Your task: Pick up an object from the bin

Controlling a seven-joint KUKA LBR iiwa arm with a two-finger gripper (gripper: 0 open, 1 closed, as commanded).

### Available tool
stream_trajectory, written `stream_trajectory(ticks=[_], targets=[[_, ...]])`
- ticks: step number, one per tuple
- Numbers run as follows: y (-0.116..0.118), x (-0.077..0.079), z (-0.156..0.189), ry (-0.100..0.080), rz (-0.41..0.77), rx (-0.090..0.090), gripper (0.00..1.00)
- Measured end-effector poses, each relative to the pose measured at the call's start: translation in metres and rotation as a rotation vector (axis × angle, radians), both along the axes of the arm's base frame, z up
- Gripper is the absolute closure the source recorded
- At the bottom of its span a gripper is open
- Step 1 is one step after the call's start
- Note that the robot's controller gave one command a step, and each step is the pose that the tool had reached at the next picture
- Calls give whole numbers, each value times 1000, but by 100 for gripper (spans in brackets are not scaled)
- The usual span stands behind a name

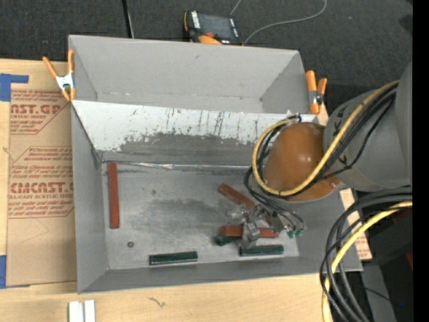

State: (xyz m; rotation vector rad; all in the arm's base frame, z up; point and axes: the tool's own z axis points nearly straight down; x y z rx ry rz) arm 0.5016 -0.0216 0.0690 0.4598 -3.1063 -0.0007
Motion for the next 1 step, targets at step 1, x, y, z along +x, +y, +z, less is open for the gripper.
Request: stream_trajectory(ticks=[1], targets=[[22,-19,131,-9,82,0,100]])
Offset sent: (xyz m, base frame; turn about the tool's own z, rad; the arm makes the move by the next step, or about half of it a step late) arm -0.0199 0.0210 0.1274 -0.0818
